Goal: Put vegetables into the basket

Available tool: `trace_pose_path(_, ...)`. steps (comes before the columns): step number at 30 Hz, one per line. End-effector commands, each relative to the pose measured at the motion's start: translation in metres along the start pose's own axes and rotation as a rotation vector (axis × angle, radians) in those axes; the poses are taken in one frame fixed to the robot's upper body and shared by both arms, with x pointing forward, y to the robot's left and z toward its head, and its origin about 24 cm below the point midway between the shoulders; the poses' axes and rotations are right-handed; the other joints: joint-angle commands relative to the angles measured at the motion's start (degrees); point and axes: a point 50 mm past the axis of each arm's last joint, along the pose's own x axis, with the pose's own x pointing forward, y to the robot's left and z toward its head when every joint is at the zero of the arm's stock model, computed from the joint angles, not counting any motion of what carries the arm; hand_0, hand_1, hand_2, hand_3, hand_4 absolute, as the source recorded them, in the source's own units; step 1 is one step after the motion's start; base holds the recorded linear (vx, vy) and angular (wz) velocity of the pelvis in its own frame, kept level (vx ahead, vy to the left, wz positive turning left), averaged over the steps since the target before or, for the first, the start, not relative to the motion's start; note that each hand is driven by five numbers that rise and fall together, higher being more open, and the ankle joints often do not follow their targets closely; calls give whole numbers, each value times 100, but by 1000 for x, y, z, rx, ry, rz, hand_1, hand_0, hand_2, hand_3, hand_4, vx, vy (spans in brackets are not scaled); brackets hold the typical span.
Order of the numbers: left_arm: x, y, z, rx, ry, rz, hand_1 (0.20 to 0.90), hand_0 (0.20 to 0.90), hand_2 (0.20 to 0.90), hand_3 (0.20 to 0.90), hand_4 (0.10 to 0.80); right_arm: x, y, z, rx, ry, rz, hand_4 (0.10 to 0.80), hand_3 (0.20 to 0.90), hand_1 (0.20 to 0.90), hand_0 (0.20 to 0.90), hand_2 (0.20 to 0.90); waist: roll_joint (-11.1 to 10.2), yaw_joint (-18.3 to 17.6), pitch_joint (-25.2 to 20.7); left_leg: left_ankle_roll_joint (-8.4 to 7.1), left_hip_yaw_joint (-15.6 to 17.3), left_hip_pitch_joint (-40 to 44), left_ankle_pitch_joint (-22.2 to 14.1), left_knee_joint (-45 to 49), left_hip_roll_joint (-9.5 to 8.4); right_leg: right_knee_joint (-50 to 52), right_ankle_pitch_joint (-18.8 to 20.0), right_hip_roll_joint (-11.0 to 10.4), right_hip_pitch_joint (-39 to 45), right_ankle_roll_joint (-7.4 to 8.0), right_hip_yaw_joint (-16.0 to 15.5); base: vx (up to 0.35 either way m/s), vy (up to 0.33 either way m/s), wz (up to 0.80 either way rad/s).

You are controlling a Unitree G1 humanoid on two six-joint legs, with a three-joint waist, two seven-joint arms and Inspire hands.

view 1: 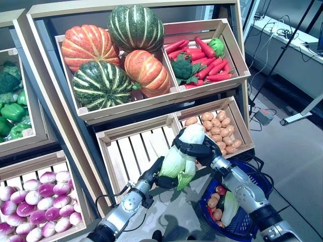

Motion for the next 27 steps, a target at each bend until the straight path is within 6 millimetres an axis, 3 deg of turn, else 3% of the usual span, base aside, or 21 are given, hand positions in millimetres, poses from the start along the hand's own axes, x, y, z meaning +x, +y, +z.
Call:
trace_pose_path(1,25,-3,37,-58,-168,9,900,900,900,900,800,16,20,61,1,-350,99,400,300,300,300,300,-29,-33,-218,222,264,138,-659,10,-222,11,-112,80,89,-184,41,0,0,0)
trace_pose_path(14,15,2,2,0,-10,61,900,900,900,900,800,-11,-11,68,-96,-354,-53,400,300,300,300,300,7,-186,-142,223,442,98,-653,10,-173,11,-50,105,-1,-177,165,-18,2,-3)
trace_pose_path(21,0,13,-34,40,145,140,900,900,900,900,800,-42,-43,64,-221,-264,-221,400,300,300,300,300,-12,-320,-110,207,600,111,-642,10,-112,11,-8,127,-40,-161,293,-9,-9,-10)
trace_pose_path(27,-19,26,-62,55,265,228,900,900,900,900,800,-73,-63,63,-231,-259,-340,400,300,300,300,300,-22,-444,-94,196,734,109,-634,10,-65,11,23,156,-92,-151,426,-9,-32,-15)
